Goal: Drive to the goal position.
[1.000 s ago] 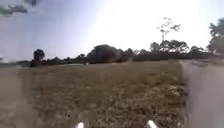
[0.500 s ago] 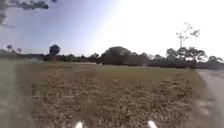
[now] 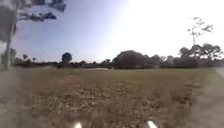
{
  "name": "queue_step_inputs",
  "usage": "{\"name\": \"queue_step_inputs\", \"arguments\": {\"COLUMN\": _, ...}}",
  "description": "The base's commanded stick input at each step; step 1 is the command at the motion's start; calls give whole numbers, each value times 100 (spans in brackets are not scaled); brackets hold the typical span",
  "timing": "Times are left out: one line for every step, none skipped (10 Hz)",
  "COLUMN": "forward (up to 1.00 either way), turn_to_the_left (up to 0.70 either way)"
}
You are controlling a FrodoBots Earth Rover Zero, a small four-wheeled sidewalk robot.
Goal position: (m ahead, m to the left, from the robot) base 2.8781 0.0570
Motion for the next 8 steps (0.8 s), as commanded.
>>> {"name": "queue_step_inputs", "arguments": {"forward": 100, "turn_to_the_left": 2}}
{"name": "queue_step_inputs", "arguments": {"forward": 100, "turn_to_the_left": 2}}
{"name": "queue_step_inputs", "arguments": {"forward": 100, "turn_to_the_left": 2}}
{"name": "queue_step_inputs", "arguments": {"forward": 100, "turn_to_the_left": 2}}
{"name": "queue_step_inputs", "arguments": {"forward": 100, "turn_to_the_left": 2}}
{"name": "queue_step_inputs", "arguments": {"forward": 100, "turn_to_the_left": 2}}
{"name": "queue_step_inputs", "arguments": {"forward": 100, "turn_to_the_left": 2}}
{"name": "queue_step_inputs", "arguments": {"forward": 100, "turn_to_the_left": 2}}
